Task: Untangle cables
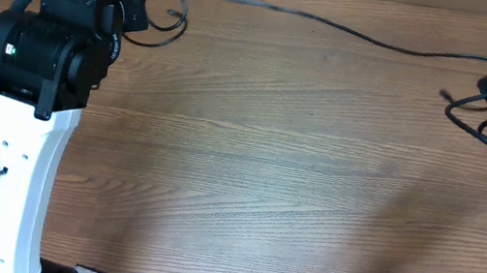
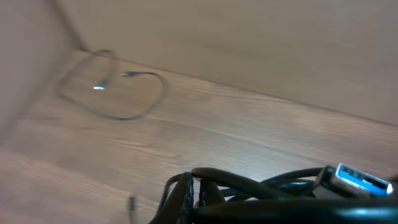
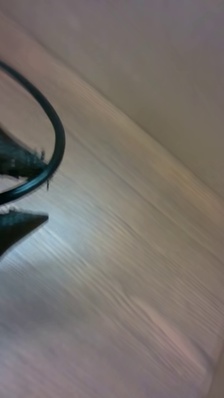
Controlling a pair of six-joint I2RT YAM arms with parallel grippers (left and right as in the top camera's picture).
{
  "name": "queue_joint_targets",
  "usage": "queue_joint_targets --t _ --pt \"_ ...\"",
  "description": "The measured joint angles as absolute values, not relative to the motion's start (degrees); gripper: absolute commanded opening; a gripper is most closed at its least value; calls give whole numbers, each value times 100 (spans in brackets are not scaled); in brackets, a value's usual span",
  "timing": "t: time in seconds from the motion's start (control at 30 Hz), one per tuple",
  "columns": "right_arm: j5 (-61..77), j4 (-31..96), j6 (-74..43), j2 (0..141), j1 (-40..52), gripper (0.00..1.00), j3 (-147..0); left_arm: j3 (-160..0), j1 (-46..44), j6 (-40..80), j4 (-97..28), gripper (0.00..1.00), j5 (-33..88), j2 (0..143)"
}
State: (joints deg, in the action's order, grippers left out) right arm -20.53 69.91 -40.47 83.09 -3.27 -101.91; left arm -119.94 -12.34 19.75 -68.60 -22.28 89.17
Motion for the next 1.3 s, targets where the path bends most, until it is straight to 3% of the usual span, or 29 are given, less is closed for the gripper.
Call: queue_joint_targets --t 0.17,0.27,0.5,0.83,1.07,1.3 --pt "-548 6613 -3758 8309 -346 76 -10191 -11994 -1212 1785 -6667 4 -775 8971" --pt "598 6438 -3371 8309 -342 86 -10195 -11994 -1212 1761 -6665 4 -156 9102" --pt "2895 6346 -2823 8309 -211 88 -10195 -11985 -1216 1850 -6536 4 766 9511" --pt "3618 6012 -2587 8344 1288 89 -10195 -11970 -1317 2580 -6014 4 1763 9577" --pt "3924 5594 -2641 8726 2008 88 -10195 -11970 -1562 2757 -6012 4 1321 9577" --pt "4128 5470 -2974 8750 2121 80 -10195 -11970 -1577 3177 -6012 4 655 9577"
